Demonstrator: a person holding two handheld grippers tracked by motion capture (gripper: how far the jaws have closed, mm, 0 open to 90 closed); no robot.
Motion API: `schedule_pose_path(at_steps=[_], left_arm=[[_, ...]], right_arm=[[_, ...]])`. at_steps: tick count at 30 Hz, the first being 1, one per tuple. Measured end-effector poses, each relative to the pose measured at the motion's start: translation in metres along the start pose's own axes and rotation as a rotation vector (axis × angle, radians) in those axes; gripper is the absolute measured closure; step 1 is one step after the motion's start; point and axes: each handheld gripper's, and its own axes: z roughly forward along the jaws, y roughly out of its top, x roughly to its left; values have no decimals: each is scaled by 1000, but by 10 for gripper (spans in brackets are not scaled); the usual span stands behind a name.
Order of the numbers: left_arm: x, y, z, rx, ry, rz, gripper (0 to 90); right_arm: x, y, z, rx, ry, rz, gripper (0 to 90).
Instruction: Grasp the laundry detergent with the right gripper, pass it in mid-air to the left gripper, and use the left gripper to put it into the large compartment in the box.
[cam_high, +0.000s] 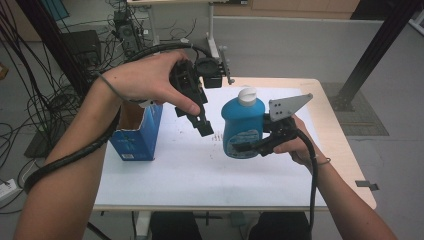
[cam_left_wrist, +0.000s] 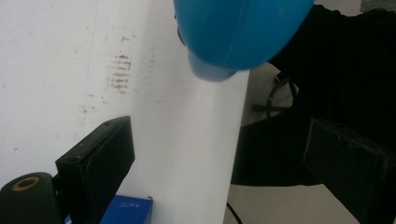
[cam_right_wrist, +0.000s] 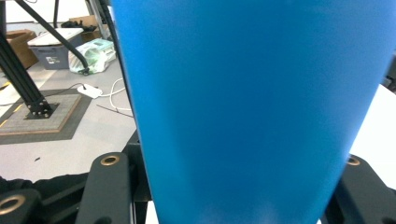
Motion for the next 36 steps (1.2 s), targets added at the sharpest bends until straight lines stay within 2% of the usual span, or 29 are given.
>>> schedule_pose_path(at_steps=[20,26,36], left_arm=[[-11,17,4,-5,-5,55,90],[-12,22,5,-5,-14,63,90],[-13,26,7,8,-6,64,90]], right_arm=[[9,9,31,5,46,-21,428],[11,10,41,14,59,-25,428],[10,10,47,13,64,-23,428]])
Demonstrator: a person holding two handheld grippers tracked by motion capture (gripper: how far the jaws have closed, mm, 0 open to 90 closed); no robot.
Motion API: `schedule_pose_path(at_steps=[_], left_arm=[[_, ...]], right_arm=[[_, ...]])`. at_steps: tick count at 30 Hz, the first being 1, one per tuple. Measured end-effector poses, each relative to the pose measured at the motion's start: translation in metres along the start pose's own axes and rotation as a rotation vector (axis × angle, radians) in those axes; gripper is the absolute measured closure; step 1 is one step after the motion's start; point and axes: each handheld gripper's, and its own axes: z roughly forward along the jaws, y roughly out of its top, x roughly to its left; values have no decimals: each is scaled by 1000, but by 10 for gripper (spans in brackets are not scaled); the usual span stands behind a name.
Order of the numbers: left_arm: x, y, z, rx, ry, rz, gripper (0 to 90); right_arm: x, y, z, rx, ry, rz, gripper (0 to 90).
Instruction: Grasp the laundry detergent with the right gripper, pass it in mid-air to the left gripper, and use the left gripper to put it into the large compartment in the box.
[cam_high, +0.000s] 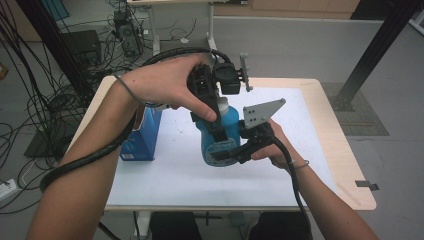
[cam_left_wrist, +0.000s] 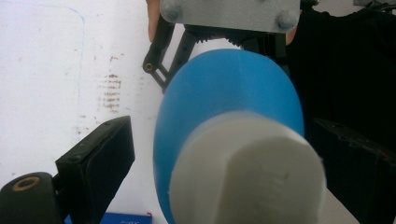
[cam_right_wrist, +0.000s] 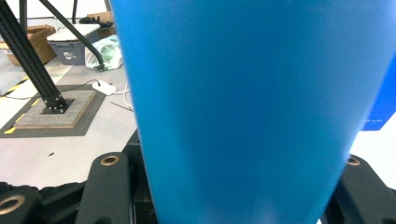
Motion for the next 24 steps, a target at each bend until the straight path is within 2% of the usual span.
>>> schedule_pose_path(at_steps=[24], left_arm=[[-1,2,0,1,1,4,90]], right_arm=[[0,-2,-1,4,-3,6,428]])
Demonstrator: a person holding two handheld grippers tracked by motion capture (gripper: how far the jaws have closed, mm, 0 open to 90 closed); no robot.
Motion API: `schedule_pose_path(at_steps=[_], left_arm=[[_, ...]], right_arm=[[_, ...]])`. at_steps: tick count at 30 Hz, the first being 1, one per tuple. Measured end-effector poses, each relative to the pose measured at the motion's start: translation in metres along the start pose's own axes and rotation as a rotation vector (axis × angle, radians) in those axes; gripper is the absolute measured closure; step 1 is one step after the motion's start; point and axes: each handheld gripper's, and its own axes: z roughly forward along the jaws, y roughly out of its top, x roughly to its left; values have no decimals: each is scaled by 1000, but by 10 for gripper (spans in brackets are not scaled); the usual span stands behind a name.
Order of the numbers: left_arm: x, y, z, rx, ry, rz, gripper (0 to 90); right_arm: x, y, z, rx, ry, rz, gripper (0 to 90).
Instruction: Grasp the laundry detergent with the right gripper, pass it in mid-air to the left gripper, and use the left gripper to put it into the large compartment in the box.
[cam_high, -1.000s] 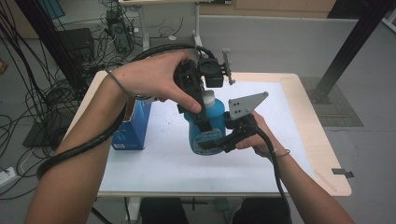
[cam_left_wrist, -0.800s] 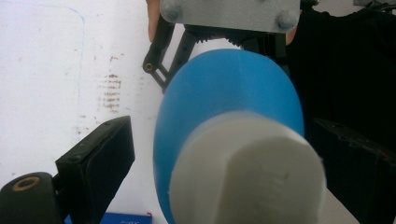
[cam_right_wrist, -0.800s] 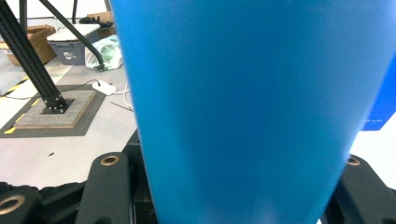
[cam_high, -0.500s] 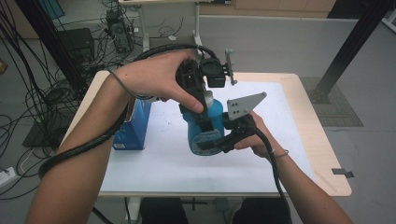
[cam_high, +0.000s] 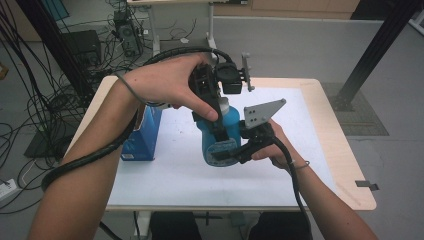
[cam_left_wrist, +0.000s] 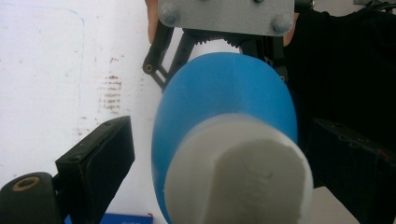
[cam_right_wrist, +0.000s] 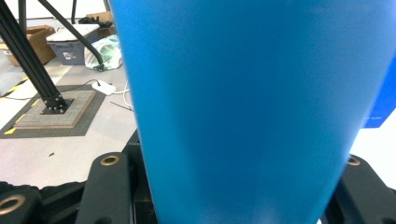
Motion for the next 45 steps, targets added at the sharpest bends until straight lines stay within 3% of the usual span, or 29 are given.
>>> schedule_pose_path(at_steps=[45], left_arm=[[-2,-3,-4,-10,5,-4,90]], right_arm=[[1,2,0,0,-6,-7,428]])
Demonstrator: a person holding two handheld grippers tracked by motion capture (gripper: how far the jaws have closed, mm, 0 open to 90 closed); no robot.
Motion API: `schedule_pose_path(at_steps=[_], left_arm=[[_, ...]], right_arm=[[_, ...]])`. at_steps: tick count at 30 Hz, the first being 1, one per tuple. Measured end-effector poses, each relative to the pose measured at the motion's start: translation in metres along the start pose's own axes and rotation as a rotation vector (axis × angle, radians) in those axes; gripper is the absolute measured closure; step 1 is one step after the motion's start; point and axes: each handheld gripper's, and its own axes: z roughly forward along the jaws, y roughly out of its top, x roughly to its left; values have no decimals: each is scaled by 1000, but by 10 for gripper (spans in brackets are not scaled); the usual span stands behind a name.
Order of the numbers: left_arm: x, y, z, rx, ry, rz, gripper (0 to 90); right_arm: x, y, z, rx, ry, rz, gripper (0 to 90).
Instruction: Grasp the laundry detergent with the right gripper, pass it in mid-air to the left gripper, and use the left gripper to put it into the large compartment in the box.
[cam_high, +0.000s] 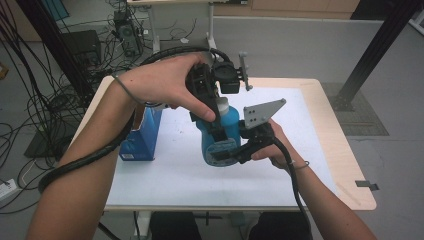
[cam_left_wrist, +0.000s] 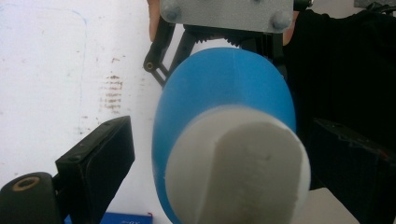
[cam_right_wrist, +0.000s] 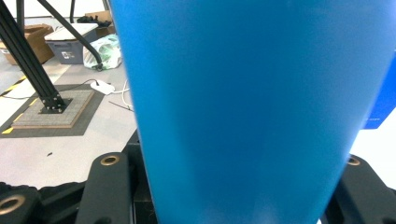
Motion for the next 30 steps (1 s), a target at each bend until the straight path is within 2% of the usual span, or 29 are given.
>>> schedule_pose_path(at_steps=[30], left_arm=[[-1,-1,0,15,0,2,102]], right_arm=[[0,2,4,8,10,-2,428]])
